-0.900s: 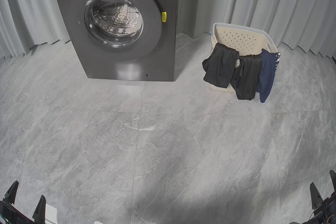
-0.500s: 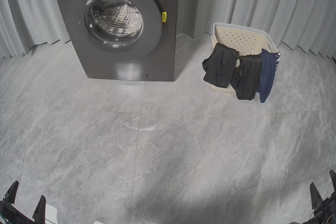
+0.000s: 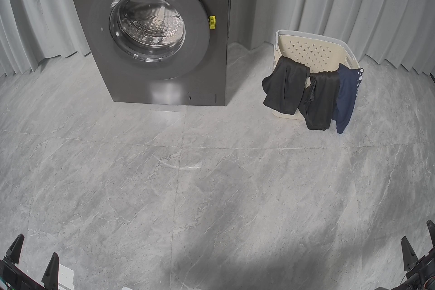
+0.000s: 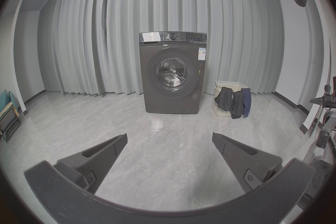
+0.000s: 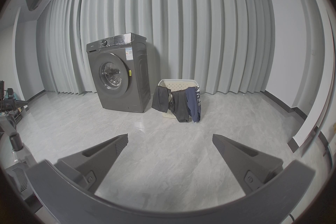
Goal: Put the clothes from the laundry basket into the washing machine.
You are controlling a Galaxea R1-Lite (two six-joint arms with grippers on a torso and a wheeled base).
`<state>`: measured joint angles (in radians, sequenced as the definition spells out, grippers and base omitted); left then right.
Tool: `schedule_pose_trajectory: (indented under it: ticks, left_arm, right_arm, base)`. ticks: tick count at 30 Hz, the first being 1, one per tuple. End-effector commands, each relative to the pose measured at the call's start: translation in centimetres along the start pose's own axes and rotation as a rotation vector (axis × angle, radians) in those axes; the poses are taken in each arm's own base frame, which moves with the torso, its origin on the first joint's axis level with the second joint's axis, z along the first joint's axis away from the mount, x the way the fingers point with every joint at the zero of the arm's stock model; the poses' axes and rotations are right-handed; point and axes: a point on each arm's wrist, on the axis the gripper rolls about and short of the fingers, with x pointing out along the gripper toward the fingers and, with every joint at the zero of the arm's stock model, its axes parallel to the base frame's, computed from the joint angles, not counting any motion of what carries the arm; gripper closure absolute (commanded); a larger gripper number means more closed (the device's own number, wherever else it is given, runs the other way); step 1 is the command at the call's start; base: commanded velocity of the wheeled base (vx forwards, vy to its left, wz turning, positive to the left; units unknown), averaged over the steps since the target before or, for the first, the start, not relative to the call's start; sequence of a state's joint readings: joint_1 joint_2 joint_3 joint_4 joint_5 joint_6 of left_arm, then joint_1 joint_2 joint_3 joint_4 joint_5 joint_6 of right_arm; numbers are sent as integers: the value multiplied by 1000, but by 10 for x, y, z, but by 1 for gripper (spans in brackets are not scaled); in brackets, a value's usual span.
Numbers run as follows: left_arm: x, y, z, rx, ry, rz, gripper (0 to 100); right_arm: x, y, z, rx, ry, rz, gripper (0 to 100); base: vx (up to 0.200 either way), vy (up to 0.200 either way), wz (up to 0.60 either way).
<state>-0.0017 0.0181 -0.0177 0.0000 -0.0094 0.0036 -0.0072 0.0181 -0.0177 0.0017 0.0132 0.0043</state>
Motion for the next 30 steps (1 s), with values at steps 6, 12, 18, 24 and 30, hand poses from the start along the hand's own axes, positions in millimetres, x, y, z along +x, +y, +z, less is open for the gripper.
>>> schedule_pose_trajectory:
  ticks: [6, 12, 18, 24, 30]
  left_arm:
    - [0, 0, -5, -8, 4, 3, 0]
    - [0, 0, -5, -7, 6, 3, 0]
    - [0, 0, -5, -7, 4, 3, 0]
    - [0, 0, -5, -7, 4, 3, 0]
    - [0, 0, -5, -8, 4, 3, 0]
  right_arm:
    - [1, 0, -5, 1, 13, 0, 0]
    - [1, 0, -5, 1, 13, 2, 0]
    - [1, 0, -5, 2, 13, 11, 0]
    - [1, 0, -5, 2, 13, 11, 0]
    - [1, 0, -5, 2, 13, 11, 0]
  base:
    - [200, 0, 0]
    - [100, 0, 0]
    - [0, 0, -600]
    - [0, 0, 0]
    - [0, 0, 0]
